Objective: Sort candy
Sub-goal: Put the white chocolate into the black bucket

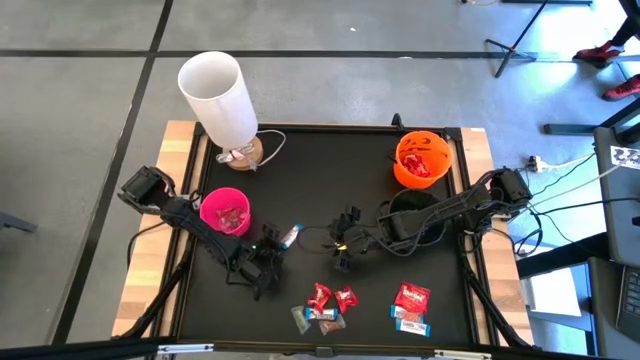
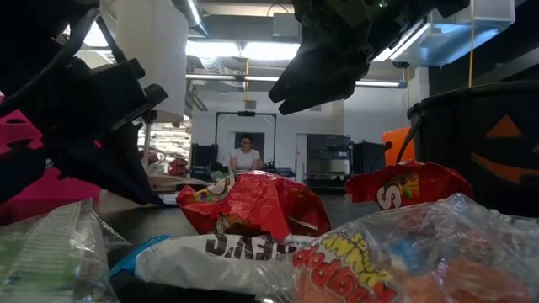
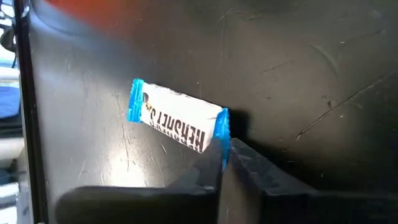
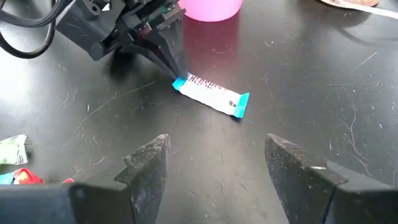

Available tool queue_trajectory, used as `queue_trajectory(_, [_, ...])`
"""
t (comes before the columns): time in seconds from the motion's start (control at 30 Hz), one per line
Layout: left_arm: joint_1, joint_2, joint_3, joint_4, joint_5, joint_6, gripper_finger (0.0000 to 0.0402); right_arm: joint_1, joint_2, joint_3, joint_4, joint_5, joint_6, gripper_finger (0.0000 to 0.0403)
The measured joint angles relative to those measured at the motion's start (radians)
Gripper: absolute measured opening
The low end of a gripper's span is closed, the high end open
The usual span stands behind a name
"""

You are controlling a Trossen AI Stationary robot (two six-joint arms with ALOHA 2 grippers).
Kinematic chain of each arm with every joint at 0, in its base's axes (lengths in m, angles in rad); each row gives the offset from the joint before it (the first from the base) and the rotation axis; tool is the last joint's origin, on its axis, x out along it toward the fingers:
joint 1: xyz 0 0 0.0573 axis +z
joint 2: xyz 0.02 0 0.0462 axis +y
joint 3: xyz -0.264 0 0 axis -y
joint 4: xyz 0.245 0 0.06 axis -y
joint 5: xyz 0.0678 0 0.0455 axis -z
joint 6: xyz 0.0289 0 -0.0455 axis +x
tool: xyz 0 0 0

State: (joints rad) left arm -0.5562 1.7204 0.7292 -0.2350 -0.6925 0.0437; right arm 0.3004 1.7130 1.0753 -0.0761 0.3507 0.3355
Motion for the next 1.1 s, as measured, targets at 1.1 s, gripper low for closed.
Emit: queue_trajectory(1.1, [-0.007, 0.001, 0.115, 0.004, 0.122, -0.032, 0.0049, 0.001, 0.150, 0.000, 0.155, -0.048, -0.197, 0.0257])
